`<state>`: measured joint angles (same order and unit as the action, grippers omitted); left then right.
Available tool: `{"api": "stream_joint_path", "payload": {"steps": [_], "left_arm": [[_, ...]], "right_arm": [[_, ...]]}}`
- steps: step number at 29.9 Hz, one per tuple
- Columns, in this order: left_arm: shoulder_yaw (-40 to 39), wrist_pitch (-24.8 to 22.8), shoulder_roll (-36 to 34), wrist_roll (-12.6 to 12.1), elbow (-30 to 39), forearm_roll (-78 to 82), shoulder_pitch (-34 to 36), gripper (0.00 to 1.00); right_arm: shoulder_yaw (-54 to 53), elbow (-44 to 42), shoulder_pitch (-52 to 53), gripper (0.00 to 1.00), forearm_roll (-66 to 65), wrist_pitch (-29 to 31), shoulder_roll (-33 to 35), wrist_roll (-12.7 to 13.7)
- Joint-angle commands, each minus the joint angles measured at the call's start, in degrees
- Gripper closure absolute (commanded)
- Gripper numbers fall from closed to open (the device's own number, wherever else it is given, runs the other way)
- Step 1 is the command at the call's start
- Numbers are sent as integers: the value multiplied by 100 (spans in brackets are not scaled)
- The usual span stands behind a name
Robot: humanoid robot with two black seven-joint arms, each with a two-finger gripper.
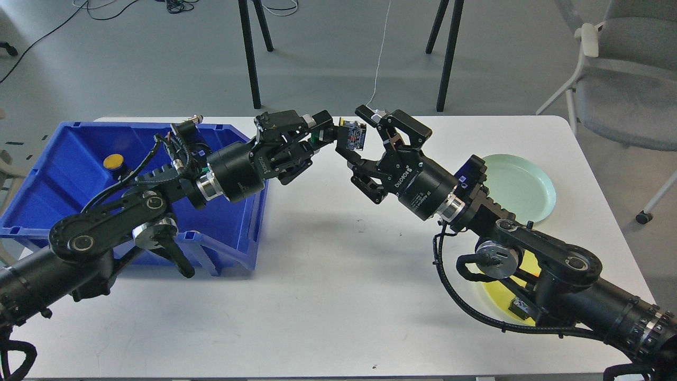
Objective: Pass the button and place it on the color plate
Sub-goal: 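Hand the green button from the left gripper to the right gripper, then lower the green button onto the pale green plate and open right gripper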
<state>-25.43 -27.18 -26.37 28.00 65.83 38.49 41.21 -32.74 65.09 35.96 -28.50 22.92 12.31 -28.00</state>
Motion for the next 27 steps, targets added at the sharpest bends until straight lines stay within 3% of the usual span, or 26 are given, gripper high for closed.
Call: {"api": "stream_joint_path", "payload": {"steps": [1, 2, 4, 7, 13, 15, 18, 23, 27], "left_arm": [[3, -7, 0, 0, 0, 9, -8, 86], [12, -7, 0, 0, 0, 0, -8, 86], [12, -7, 0, 0, 0, 9, -8, 86], [12, -16, 0, 0, 0, 9, -8, 86], [12, -7, 0, 0, 0, 9, -8, 83], [3, 2, 0, 0, 0, 9, -8, 74], [-41, 2, 9, 0, 0, 0, -8, 27], [-67, -16, 9, 0, 0, -18, -17, 14], [-67, -7, 9, 0, 0, -17, -17, 11]], "right_arm": [[13, -5, -2, 59, -217, 10, 8, 0], [13, -5, -2, 63, -261, 28, 8, 0], [13, -5, -2, 80, -305, -7, 0, 0], [5, 3, -2, 95, -288, -16, -18, 0], [-13, 12, -37, 98, -270, -34, -62, 0], [-22, 12, -46, 99, -270, -34, -53, 0], [-30, 21, -54, 99, -261, -34, -36, 0], [-83, 39, -98, 99, -244, -34, -18, 0], [-162, 82, -186, 99, -235, -42, 8, 0]]}}
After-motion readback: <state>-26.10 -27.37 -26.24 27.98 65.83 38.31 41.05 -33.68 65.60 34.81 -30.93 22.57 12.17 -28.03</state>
